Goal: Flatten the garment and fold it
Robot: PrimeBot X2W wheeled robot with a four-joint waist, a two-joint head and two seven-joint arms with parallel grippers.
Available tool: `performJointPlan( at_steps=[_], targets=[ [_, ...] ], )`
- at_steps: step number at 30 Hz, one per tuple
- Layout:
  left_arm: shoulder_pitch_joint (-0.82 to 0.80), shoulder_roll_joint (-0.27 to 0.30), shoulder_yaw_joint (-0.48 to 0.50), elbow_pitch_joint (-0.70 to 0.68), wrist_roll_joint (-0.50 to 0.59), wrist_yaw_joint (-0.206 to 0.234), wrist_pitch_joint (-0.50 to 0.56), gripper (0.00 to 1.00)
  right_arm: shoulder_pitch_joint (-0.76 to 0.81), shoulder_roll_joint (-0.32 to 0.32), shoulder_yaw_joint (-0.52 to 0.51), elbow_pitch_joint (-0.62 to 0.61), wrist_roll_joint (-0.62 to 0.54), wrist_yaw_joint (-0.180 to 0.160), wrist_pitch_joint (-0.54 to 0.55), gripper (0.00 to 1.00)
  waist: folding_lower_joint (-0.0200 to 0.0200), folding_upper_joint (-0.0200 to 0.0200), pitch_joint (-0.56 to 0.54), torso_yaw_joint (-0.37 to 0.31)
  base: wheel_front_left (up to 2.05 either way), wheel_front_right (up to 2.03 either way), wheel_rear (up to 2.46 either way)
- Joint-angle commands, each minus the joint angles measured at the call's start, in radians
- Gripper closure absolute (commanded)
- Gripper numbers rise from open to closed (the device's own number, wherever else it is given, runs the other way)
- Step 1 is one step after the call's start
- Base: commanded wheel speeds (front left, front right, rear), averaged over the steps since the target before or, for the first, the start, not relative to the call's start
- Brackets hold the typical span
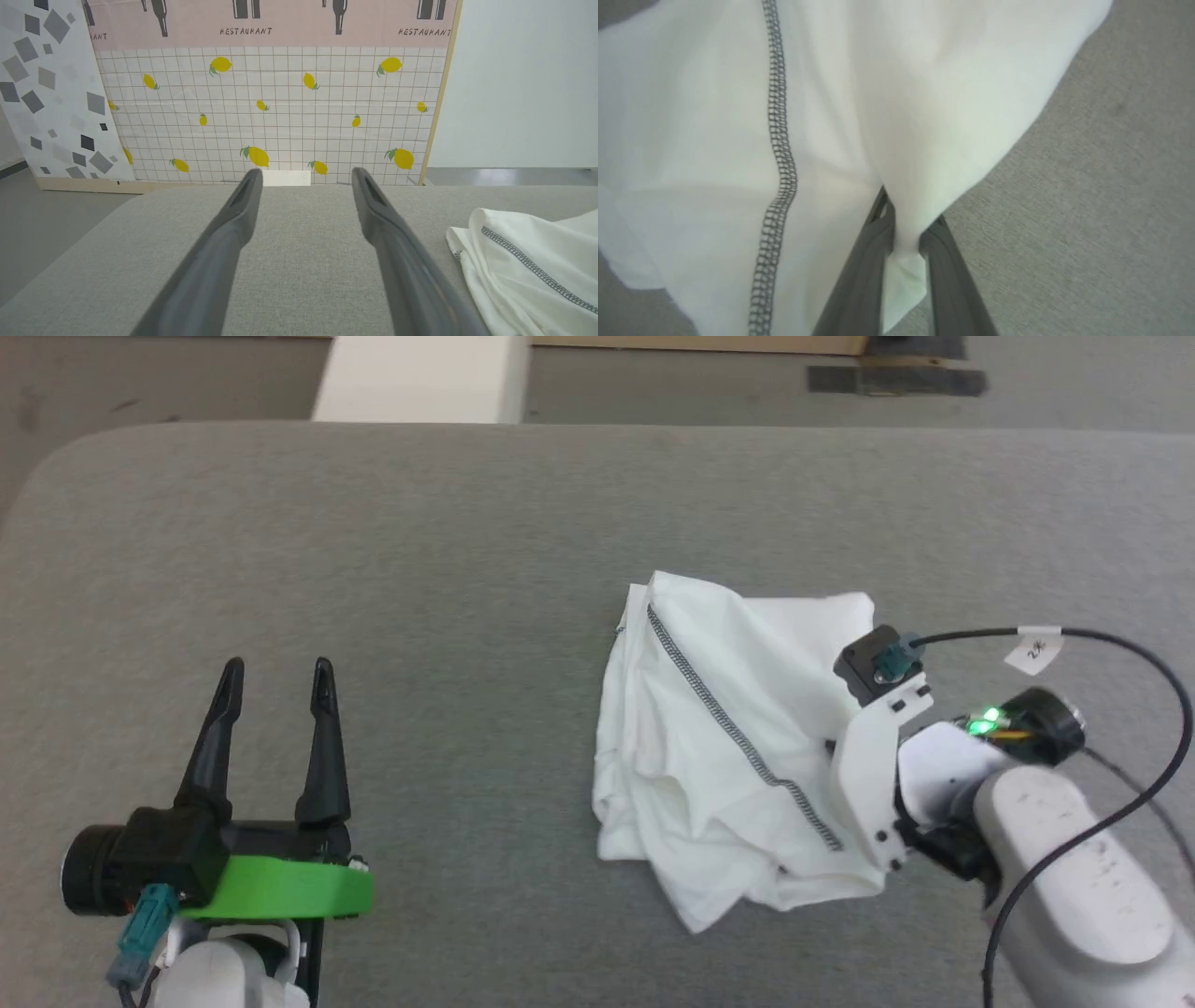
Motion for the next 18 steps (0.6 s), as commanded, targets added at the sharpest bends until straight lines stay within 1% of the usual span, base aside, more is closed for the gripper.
performJointPlan(
  at_steps=[1,5,7,10,14,18],
  targets=[
    [0.003,0.005,0.006,-0.010,0.001,-0.006,-0.004,0.00,-0.034,-0.049,0.035,-0.023,0.022,-0.002,0.012,1.00,0.0000,0.0000,0.022,-0.127,0.00,0.00,0.00],
    [-0.006,0.013,0.013,-0.032,0.007,-0.006,-0.004,0.00,-0.092,-0.169,0.135,-0.075,0.085,-0.002,0.035,1.00,0.0000,0.0000,0.052,-0.231,0.00,0.00,0.00],
    [-0.011,0.018,0.016,-0.043,0.010,-0.006,-0.004,0.00,-0.121,-0.215,0.173,-0.092,0.125,-0.002,0.041,1.00,0.0000,0.0000,0.068,-0.281,0.00,0.00,0.00],
    [-0.019,0.030,0.012,-0.054,0.016,-0.007,-0.004,0.00,-0.169,-0.281,0.209,-0.104,0.164,-0.002,0.038,1.00,0.0000,0.0000,0.094,-0.334,0.00,0.00,0.00],
    [-0.037,0.057,0.009,-0.069,0.017,-0.007,-0.004,0.00,-0.225,-0.357,0.235,-0.098,0.187,-0.002,0.025,1.00,0.0000,0.0000,0.139,-0.375,0.00,0.00,0.00],
    [-0.056,0.083,0.003,-0.094,0.017,-0.007,-0.004,0.00,-0.270,-0.413,0.228,-0.077,0.199,-0.002,-0.004,1.00,0.0000,0.0000,0.196,-0.379,0.00,0.00,0.00]
  ],
)
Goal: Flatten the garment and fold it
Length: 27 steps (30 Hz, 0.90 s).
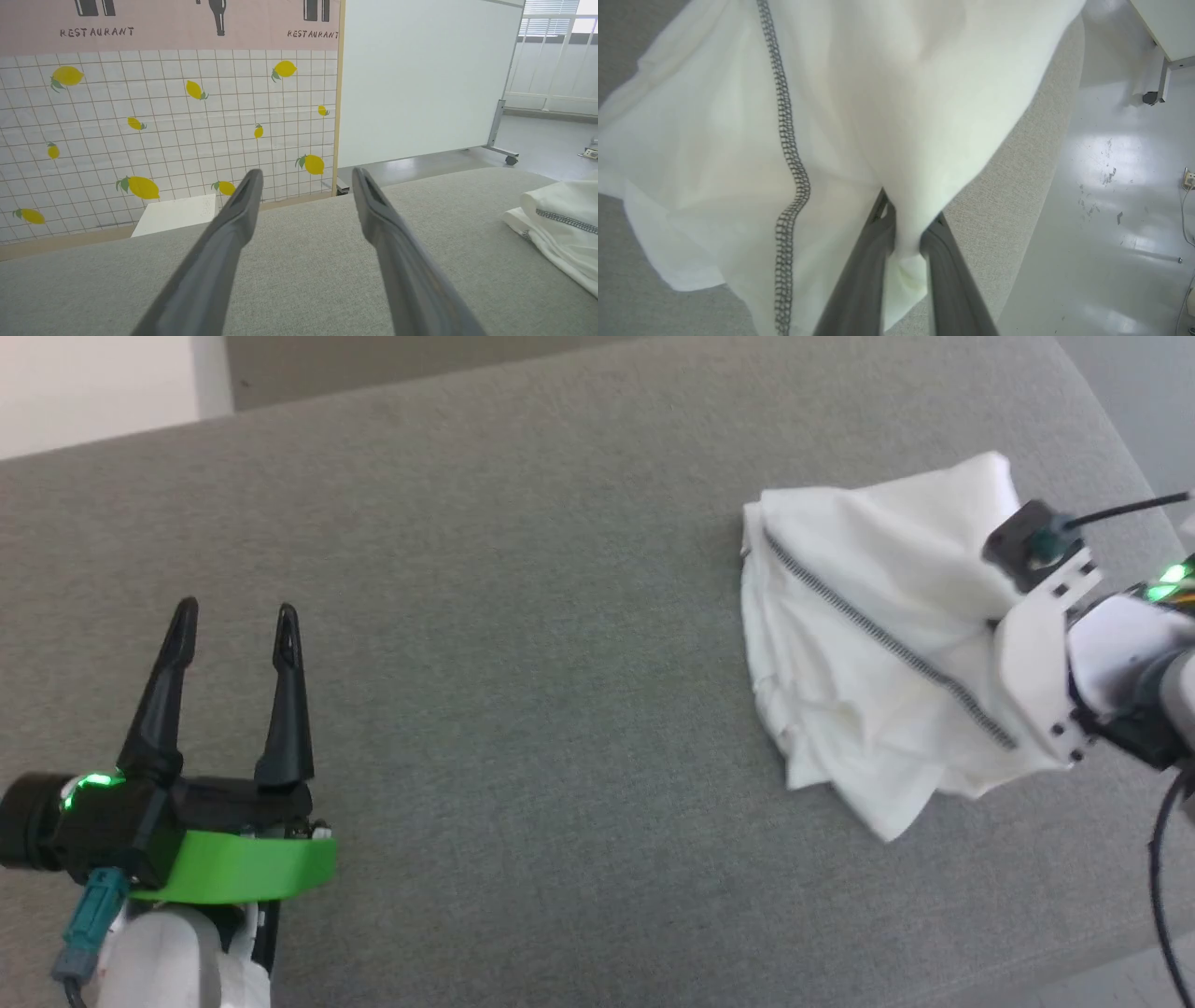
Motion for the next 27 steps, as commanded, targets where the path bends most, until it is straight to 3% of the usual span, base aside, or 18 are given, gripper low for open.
performJointPlan(
  at_steps=[1,12,27],
  targets=[
    [-0.021,0.019,-0.001,-0.007,0.004,-0.007,-0.004,0.00,-0.029,-0.010,-0.009,0.009,0.003,-0.002,-0.019,1.00,0.0001,-0.0001,0.111,-0.048,0.00,0.00,0.00],
    [-0.073,0.052,0.000,-0.046,-0.001,-0.007,-0.004,0.00,-0.064,-0.130,-0.166,0.133,-0.041,-0.002,-0.057,1.00,0.0001,-0.0001,0.242,0.057,0.00,0.00,0.00],
    [-0.089,0.056,0.012,-0.055,-0.003,-0.007,-0.004,0.00,-0.015,-0.092,-0.596,0.237,-0.239,-0.002,0.001,0.98,0.0001,-0.0001,0.293,0.127,0.00,0.00,0.00]
  ],
)
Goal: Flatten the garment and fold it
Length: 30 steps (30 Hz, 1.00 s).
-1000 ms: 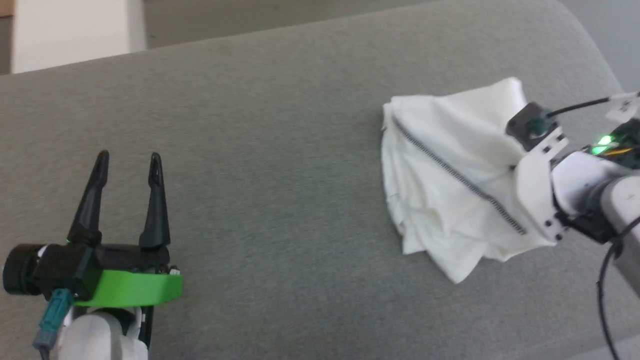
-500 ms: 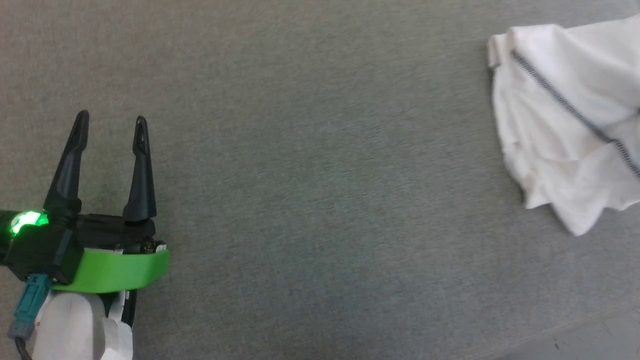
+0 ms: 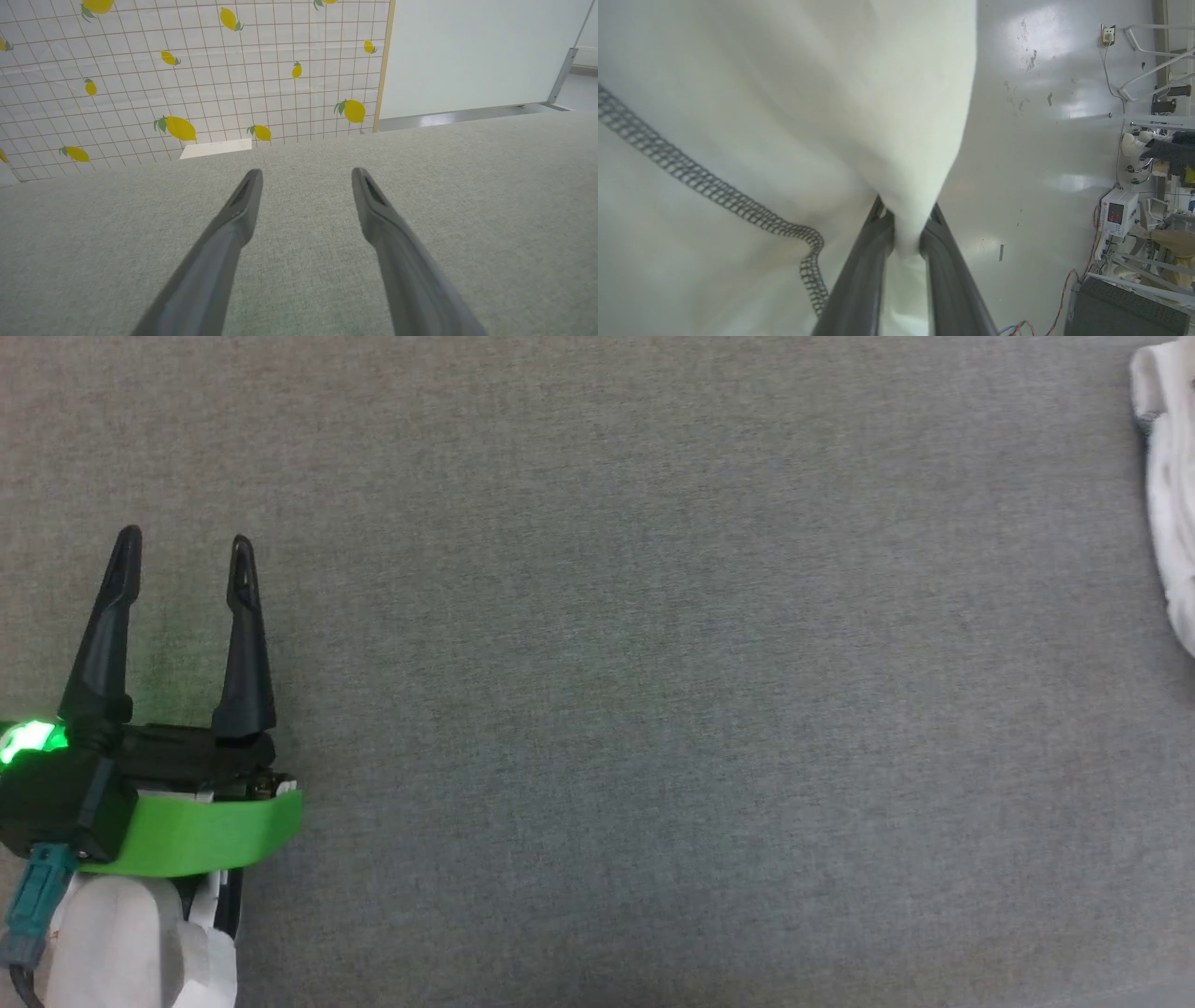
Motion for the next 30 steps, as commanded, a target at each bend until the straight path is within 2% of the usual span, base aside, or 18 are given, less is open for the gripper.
performJointPlan(
  at_steps=[1,2,6,10,12,16,22,30],
  targets=[
    [-0.010,0.009,0.003,-0.001,-0.002,-0.007,-0.004,0.00,0.017,0.013,-0.036,0.000,-0.028,-0.002,0.019,0.68,-0.0002,-0.0001,0.005,0.009,0.00,0.00,0.00],
    [-0.009,0.009,0.004,-0.001,-0.002,-0.007,-0.004,0.00,0.020,0.025,-0.065,0.001,-0.045,-0.002,0.032,0.00,-0.0002,-0.0001,0.003,0.009,0.00,0.00,0.00],
    [-0.001,0.006,0.002,0.008,0.000,-0.007,-0.004,0.00,0.034,0.065,-0.138,-0.024,-0.099,-0.002,0.012,0.00,-0.0002,-0.0001,-0.025,0.009,0.00,0.00,0.00],
    [0.002,-0.004,0.000,0.022,-0.002,-0.007,-0.004,0.00,0.019,0.069,-0.148,-0.047,-0.124,-0.002,-0.067,0.00,-0.0002,-0.0001,-0.083,0.008,0.00,0.00,0.00],
    [0.005,-0.018,0.001,0.034,-0.008,-0.007,-0.004,0.00,0.005,0.069,-0.152,-0.054,-0.132,-0.002,-0.127,0.00,-0.0002,-0.0001,-0.122,0.013,0.00,0.00,0.00],
    [0.007,-0.048,0.001,0.066,-0.012,-0.003,-0.004,0.00,-0.042,0.102,-0.155,-0.075,-0.131,-0.002,-0.315,0.00,-0.0002,-0.0001,-0.211,0.029,0.00,0.00,0.00],
    [0.020,-0.076,0.016,0.096,-0.012,0.009,-0.004,0.00,-0.097,0.280,-0.171,-0.098,-0.010,-0.002,-0.608,0.00,-0.0002,-0.0001,-0.341,0.056,0.00,0.00,0.00],
    [0.035,-0.106,0.034,0.146,-0.013,0.047,-0.004,0.00,0.028,0.554,-0.143,-0.267,0.044,-0.002,-0.811,0.00,-0.0002,-0.0001,-0.453,0.102,0.00,0.00,0.00]
  ],
)
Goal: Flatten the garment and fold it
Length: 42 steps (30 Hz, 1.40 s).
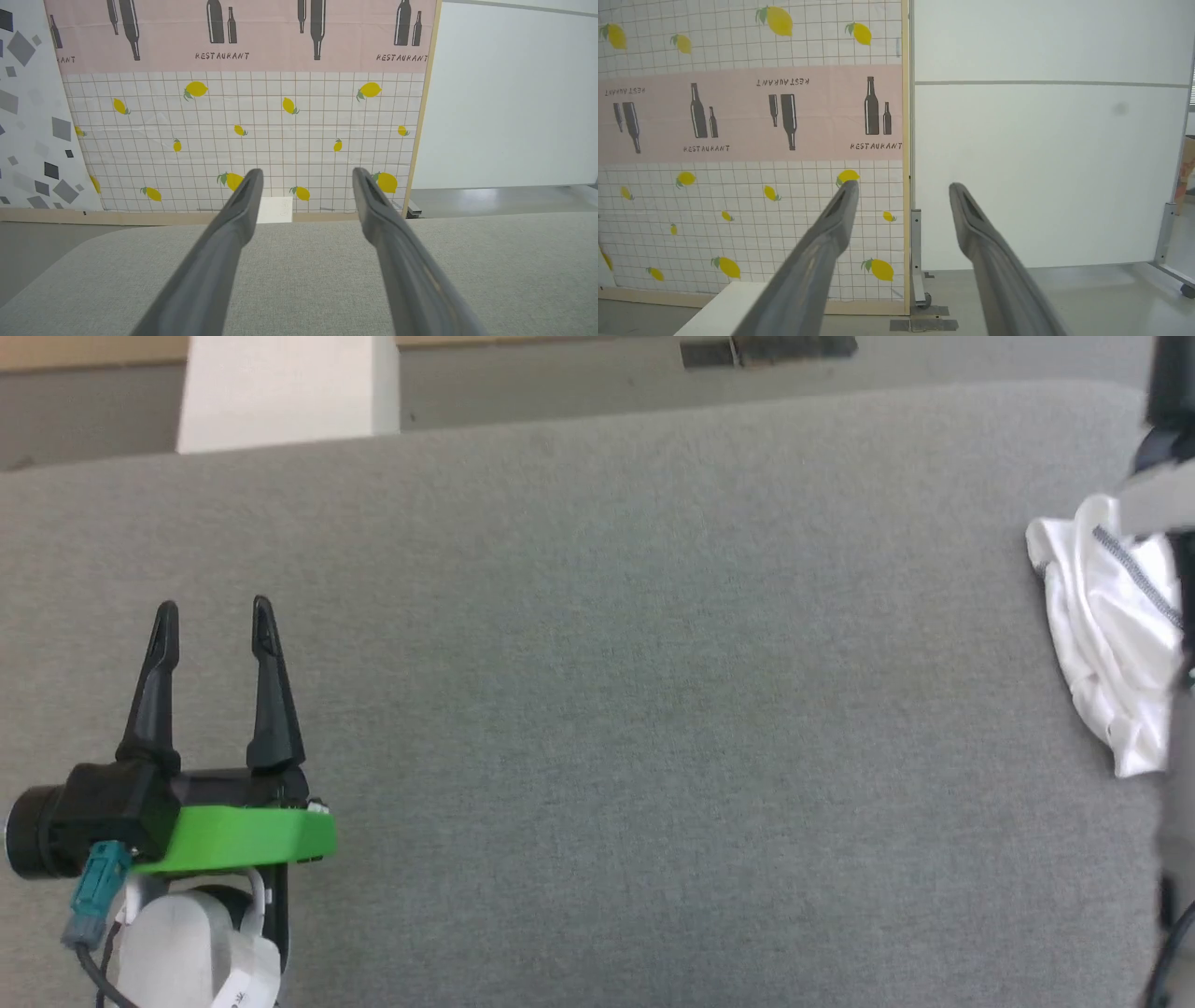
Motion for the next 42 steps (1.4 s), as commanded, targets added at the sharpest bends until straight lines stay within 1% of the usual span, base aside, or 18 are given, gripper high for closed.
performJointPlan(
  at_steps=[1,2,4,6,8,10,12,13,16,20,27,33,42],
  targets=[
    [0.010,-0.007,0.002,0.012,-0.004,0.008,-0.004,0.00,0.054,0.035,-0.003,-0.028,-0.010,-0.002,-0.033,0.00,0.0001,0.0000,-0.088,0.054,0.00,0.00,0.00],
    [0.010,-0.010,0.002,0.021,-0.006,0.011,-0.004,0.00,0.087,0.074,-0.008,-0.052,-0.011,-0.002,-0.054,0.00,0.0001,0.0000,-0.096,0.062,0.00,0.00,0.00],
    [0.009,-0.014,0.000,0.044,-0.011,0.016,-0.004,0.00,0.147,0.122,-0.019,-0.087,-0.025,-0.002,-0.095,0.00,0.0001,0.0000,-0.112,0.080,0.00,0.00,0.00],
    [0.007,-0.016,-0.003,0.066,-0.007,0.021,-0.004,0.00,0.205,0.148,-0.027,-0.106,-0.031,-0.002,-0.130,0.00,0.0001,0.0000,-0.122,0.094,0.00,0.00,0.00],
    [0.003,-0.018,-0.008,0.085,-0.007,0.022,-0.004,0.00,0.262,0.157,-0.013,-0.114,-0.047,-0.002,-0.155,0.00,0.0001,0.0000,-0.131,0.109,0.00,0.00,0.00],
    [-0.005,-0.019,-0.018,0.104,-0.006,0.018,-0.004,0.00,0.325,0.159,0.014,-0.104,-0.035,-0.002,-0.173,0.00,0.0001,0.0000,-0.139,0.126,0.00,0.00,0.00],
    [-0.009,-0.020,-0.028,0.129,-0.004,0.016,-0.004,0.00,0.388,0.159,0.030,-0.071,0.022,-0.002,-0.193,0.00,0.0001,0.0000,-0.147,0.142,0.00,0.00,0.00],
    [-0.011,-0.021,-0.028,0.136,-0.003,0.017,-0.004,0.00,0.403,0.159,0.032,-0.061,0.031,-0.002,-0.199,0.00,0.0001,0.0000,-0.148,0.145,0.00,0.00,0.00],
    [-0.021,-0.023,-0.035,0.174,-0.006,0.017,-0.004,0.00,0.466,0.160,0.046,-0.018,0.047,-0.002,-0.223,0.00,0.0001,0.0000,-0.152,0.155,0.00,0.00,0.00],
    [-0.024,-0.025,-0.051,0.221,0.002,0.018,-0.004,0.00,0.525,0.160,0.070,0.006,0.051,-0.002,-0.230,0.00,0.0001,0.0000,-0.159,0.163,0.00,0.00,0.00],
    [-0.018,-0.030,-0.068,0.290,-0.004,0.018,-0.004,0.00,0.598,0.160,0.075,-0.008,0.035,-0.002,-0.231,0.00,0.0001,0.0000,-0.163,0.165,0.00,0.00,0.00],
    [-0.006,-0.033,-0.086,0.355,-0.015,0.018,-0.004,0.00,0.642,0.160,0.084,0.011,0.011,-0.002,-0.231,0.00,0.0001,0.0000,-0.170,0.166,0.00,0.00,0.00],
    [-0.003,-0.037,-0.112,0.443,-0.044,0.020,0.008,0.00,0.653,0.160,0.083,0.097,-0.016,-0.002,-0.231,0.00,0.0001,0.0000,-0.173,0.166,0.00,0.00,0.00]
  ],
)
